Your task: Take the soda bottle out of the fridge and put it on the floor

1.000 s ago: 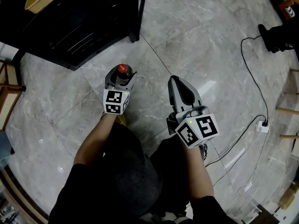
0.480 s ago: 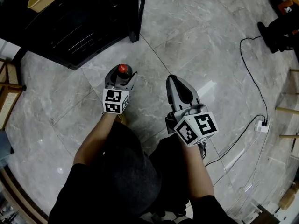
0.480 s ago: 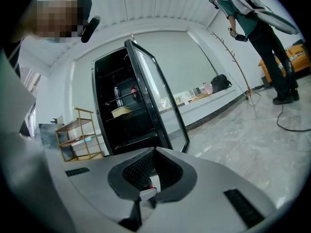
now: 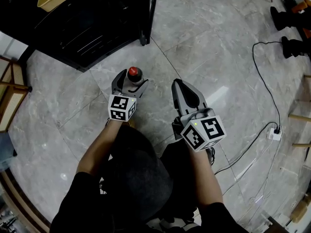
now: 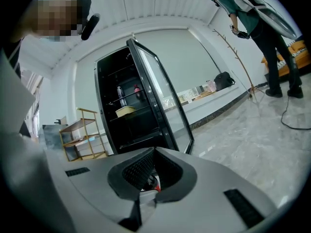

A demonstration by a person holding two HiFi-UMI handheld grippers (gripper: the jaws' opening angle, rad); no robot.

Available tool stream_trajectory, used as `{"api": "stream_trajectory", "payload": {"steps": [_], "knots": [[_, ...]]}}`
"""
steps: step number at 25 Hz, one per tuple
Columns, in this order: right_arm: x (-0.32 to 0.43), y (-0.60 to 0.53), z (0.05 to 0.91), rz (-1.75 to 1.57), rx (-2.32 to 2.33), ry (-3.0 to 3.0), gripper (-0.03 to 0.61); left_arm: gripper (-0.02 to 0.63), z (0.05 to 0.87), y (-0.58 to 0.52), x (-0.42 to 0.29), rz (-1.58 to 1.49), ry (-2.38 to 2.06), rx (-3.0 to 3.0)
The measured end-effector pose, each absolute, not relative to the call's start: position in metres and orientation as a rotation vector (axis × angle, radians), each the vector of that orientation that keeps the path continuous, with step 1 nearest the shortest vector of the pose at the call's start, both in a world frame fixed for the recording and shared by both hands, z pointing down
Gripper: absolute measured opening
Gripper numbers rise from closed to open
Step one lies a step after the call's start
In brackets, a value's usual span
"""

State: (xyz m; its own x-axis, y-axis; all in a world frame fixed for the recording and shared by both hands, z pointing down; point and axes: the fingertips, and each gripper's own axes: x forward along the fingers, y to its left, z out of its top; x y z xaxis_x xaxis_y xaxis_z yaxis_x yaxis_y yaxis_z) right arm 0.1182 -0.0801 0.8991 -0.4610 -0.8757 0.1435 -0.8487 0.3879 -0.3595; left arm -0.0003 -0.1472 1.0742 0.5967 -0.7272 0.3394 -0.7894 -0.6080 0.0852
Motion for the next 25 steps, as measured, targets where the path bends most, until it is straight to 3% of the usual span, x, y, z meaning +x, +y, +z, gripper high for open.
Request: {"api": "stream_trajectory", "payload": {"steps": [13,25], "knots": [[0.125,-0.084,0.841,-0.628,-1.685,2.509,0.023,0.405,0.954,-0.134,-0.004,0.368,-1.135,2.634],[0.150,-0.098,0.665,-0.740,-1.814,2.456,0.023,0.405,0.728,-0.168,0.011,0.402,-1.060,2.670]]}}
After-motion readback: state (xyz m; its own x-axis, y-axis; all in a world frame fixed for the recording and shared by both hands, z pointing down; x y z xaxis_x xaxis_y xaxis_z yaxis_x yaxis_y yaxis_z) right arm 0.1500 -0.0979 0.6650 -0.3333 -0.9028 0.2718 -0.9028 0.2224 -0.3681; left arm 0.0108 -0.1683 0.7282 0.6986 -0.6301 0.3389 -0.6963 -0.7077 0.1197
